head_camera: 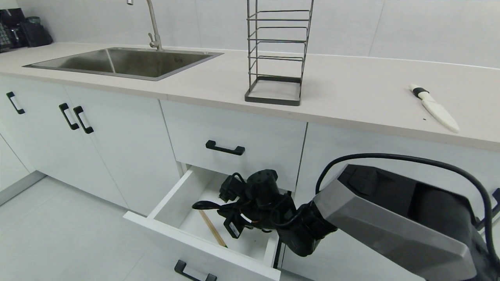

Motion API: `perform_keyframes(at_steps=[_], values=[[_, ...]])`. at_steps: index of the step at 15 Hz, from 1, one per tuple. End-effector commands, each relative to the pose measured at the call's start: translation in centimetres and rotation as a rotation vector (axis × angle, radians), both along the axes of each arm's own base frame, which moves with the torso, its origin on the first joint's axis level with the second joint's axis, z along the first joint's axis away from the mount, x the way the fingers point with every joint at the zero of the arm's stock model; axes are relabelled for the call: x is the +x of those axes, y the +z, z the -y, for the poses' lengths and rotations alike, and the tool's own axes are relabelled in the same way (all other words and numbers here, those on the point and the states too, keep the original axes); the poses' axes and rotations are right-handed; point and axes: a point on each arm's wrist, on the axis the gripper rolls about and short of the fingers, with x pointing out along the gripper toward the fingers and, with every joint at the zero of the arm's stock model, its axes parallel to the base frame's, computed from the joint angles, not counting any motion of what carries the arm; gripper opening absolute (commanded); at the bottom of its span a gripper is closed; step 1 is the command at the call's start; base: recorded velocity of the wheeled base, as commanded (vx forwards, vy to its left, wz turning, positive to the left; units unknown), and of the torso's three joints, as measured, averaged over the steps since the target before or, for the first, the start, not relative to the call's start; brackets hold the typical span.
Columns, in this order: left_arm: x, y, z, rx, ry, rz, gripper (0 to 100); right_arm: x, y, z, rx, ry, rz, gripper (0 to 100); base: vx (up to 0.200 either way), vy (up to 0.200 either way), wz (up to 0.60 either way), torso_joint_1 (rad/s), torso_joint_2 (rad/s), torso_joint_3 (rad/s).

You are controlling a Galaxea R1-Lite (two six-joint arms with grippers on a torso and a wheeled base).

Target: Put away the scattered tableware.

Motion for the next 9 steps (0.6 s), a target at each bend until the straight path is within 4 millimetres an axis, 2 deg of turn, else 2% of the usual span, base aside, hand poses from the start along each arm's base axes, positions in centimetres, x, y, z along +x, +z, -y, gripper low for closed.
perform_keyframes(at_steps=[1,3,9], values=[[0.0,0.0,0.0,0.000,0.000,-0.001,100,0.1,-0.1,-0.1,0.000,0.001,0.001,0,0.000,0.000,0.00,0.000,0.00,0.000],[0.0,0.0,0.0,0.000,0.000,-0.001,100,0.3,0.3,-0.3,0.004,0.004,0.012,0,0.000,0.000,0.00,0.000,0.00,0.000],[0.0,0.0,0.0,0.000,0.000,-0.001,100,0.8,-1.3,-1.2,-0.026,0.013,-0.001,0,0.000,0.000,0.00,0.000,0.00,0.000]])
